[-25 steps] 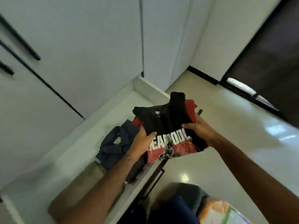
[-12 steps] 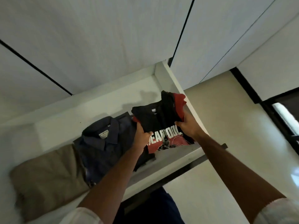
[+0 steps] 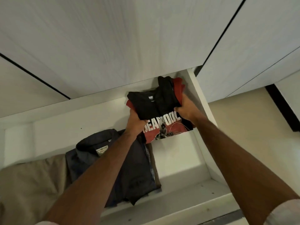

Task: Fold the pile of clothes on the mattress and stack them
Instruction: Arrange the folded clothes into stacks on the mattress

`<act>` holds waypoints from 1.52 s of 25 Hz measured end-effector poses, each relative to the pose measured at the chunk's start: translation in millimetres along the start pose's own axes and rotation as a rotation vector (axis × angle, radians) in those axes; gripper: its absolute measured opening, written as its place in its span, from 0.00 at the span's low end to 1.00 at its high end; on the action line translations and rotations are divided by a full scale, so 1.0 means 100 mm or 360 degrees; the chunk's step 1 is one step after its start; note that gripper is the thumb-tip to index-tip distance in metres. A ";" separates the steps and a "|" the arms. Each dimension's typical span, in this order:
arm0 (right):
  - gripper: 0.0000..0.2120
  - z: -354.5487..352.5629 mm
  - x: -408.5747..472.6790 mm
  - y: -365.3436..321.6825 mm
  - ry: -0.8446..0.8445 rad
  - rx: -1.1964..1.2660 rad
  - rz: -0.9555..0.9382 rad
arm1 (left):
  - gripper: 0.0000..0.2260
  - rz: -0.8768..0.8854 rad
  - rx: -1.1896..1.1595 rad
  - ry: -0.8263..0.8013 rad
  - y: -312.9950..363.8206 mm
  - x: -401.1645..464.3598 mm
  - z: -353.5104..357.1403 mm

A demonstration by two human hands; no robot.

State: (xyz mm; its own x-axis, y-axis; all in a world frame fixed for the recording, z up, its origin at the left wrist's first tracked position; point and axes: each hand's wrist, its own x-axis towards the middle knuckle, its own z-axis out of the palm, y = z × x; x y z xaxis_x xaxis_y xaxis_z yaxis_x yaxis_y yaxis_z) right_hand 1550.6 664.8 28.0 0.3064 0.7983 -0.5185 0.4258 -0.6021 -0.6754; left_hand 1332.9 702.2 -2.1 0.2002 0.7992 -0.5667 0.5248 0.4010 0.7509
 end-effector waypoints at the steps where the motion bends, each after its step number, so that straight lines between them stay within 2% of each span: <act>1: 0.35 0.06 0.05 0.02 0.0060 -0.0159 0.0069 | 0.44 0.0016 0.0160 0.0077 -0.02 0.01 0.01; 3: 0.46 0.24 0.04 0.13 0.0232 -0.0688 0.0100 | 0.51 0.0235 0.0806 0.0171 -0.15 -0.02 0.07; 4: 0.50 0.35 -0.01 0.17 0.0292 -0.0988 -0.0043 | 0.50 0.0374 0.1146 0.0164 -0.24 -0.05 0.11; 5: 0.50 0.47 -0.04 0.21 0.0271 -0.1244 -0.0278 | 0.47 0.0426 0.1334 0.0142 -0.33 -0.07 0.12; 7: 0.44 0.69 0.00 0.30 0.0066 -0.1502 -0.0693 | 0.37 0.0342 0.1242 0.0127 -0.51 -0.07 0.10; 8: 0.43 0.78 0.05 0.35 -0.0029 -0.1549 -0.0730 | 0.33 0.0289 0.1235 0.0141 -0.57 -0.06 0.09; 11: 0.45 0.92 0.22 0.58 -0.0127 -0.1519 -0.0470 | 0.31 0.0312 0.1596 0.0071 -0.66 -0.10 0.15; 16: 0.47 0.98 0.18 0.78 -0.0100 -0.1544 -0.0436 | 0.35 0.0243 0.1816 -0.0063 -0.82 -0.32 0.29; 19: 0.48 1.04 0.02 0.90 -0.0107 -0.1549 -0.0422 | 0.38 0.0280 0.1601 -0.0037 -0.87 -0.34 0.27; 21: 0.48 1.02 -0.04 0.93 -0.0159 -0.1584 -0.0384 | 0.35 0.0434 0.1523 -0.0085 -0.83 -0.39 0.20; 24: 0.46 0.93 -0.31 0.69 -0.0325 -0.1517 -0.0282 | 0.29 0.0825 0.1730 -0.0107 -0.74 -0.87 -0.06; 26: 0.44 0.95 -0.75 0.46 -0.0410 -0.1411 -0.0384 | 0.25 0.0982 0.1756 -0.0139 -0.81 -1.40 -0.28; 30: 0.39 1.18 -2.26 0.17 -0.0582 -0.1238 -0.0686 | 0.23 0.0793 0.1715 -0.0105 -1.34 -2.68 -0.88; 32: 0.37 1.45 -2.84 0.14 -0.0481 -0.1190 -0.0810 | 0.24 0.0606 0.1694 -0.0101 -1.70 -3.18 -1.19; 35: 0.36 1.85 -3.15 0.18 -0.0250 -0.1290 -0.1005 | 0.31 0.0363 0.1811 -0.0078 -2.10 -3.48 -1.50; 38: 0.38 2.02 -3.14 0.26 -0.0371 -0.1448 -0.0955 | 0.36 0.0309 0.1890 -0.0202 -2.19 -3.48 -1.57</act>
State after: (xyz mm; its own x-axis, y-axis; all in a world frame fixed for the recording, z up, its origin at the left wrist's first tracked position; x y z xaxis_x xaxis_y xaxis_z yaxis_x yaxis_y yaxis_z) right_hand 1293.0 395.3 67.2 -0.2851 0.8768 -0.3871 0.9456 0.1913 -0.2632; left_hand 1018.7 406.9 84.0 0.4048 0.7242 -0.5584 0.8964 -0.4350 0.0857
